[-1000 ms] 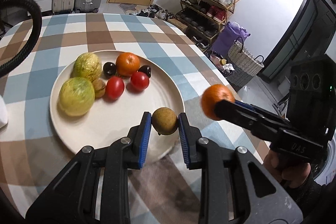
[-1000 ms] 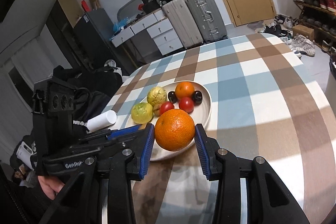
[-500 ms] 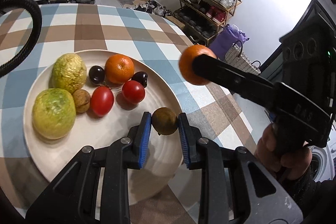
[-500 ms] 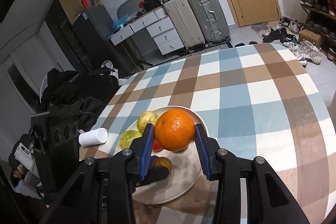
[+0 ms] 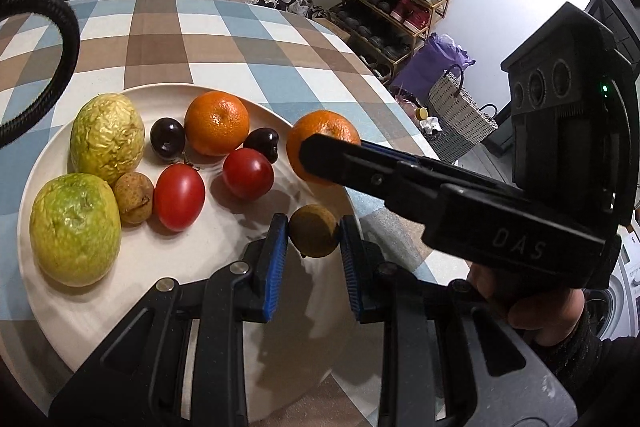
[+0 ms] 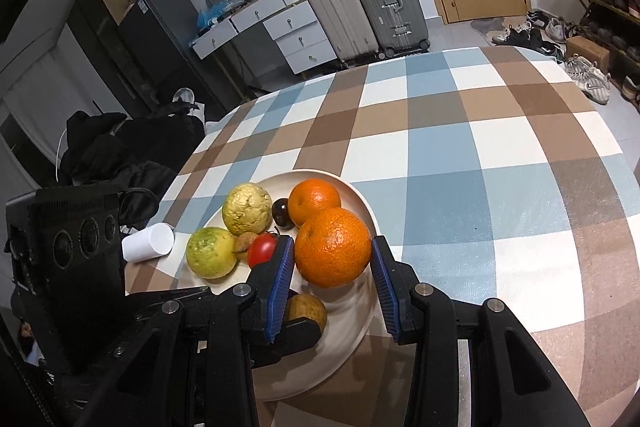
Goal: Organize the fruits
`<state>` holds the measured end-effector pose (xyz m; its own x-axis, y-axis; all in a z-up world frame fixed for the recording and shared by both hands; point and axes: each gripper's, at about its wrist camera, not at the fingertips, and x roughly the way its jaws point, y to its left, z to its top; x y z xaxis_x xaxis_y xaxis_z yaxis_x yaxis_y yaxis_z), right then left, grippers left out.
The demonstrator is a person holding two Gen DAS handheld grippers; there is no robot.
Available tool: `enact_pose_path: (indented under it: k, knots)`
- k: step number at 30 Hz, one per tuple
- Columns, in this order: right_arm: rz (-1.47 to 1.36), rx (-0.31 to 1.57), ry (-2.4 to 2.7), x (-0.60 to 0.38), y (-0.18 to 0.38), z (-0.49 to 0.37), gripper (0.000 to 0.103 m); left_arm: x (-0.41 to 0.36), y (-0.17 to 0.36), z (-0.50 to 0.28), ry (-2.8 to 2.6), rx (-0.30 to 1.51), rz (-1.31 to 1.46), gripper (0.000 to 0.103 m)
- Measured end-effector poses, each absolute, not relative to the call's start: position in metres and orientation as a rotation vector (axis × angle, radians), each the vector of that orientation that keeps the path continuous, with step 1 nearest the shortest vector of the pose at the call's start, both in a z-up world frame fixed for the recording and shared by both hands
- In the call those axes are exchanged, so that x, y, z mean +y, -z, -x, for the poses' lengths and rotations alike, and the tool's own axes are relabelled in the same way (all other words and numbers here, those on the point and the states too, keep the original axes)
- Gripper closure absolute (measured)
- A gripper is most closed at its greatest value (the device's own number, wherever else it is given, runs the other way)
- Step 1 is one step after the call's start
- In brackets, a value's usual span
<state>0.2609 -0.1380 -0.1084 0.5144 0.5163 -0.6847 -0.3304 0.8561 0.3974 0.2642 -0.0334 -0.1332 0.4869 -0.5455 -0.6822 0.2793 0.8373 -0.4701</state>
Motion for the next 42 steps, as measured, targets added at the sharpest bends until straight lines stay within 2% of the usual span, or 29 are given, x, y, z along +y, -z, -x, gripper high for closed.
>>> enact_pose_path:
  k: [9,12,14,22,24,26,28,30,32,37,42]
  knots:
    - [-0.227,0.898,-0.482,-0.137,0.11,-0.263,0.062,-0.031,0.129,-0.264,0.48,0.928,0.295,0.078]
    - [-0.231,0.861,-0.479,-0.14,0.103,-0.258,0.055,-0.028,0.127,-0.264,0.46,0.931,0.29,0.065]
    - [-0.233,0.829,-0.484,-0.141,0.095,-0.254,0.052,-0.025,0.124,-0.262,0.457,0.92,0.293,0.063]
    - [-0.218,0.774,-0.475,-0.143,0.07,-0.234,0.051,-0.021,0.104,-0.244,0.426,0.879,0.27,0.043]
    - [-0.22,0.754,-0.467,-0.145,0.063,-0.226,0.047,-0.019,0.098,-0.238,0.411,0.867,0.253,0.039]
    - [-0.224,0.729,-0.459,-0.148,0.056,-0.217,0.037,-0.015,0.091,-0.232,0.397,0.856,0.239,0.038]
    - [-0.224,0.702,-0.453,-0.151,0.049,-0.208,0.034,-0.011,0.082,-0.225,0.378,0.838,0.227,0.037]
    - [-0.219,0.67,-0.445,-0.153,0.039,-0.197,0.028,-0.007,0.073,-0.217,0.36,0.817,0.218,0.028]
    - [-0.222,0.634,-0.419,-0.158,0.031,-0.185,0.015,-0.003,0.061,-0.208,0.339,0.785,0.207,0.024]
    - [-0.264,0.556,-0.389,-0.17,0.014,-0.159,0.005,0.009,0.03,-0.186,0.283,0.706,0.182,0.019]
    - [-0.266,0.487,-0.366,-0.174,-0.002,-0.135,0.003,0.023,0.0,-0.162,0.224,0.62,0.179,0.004]
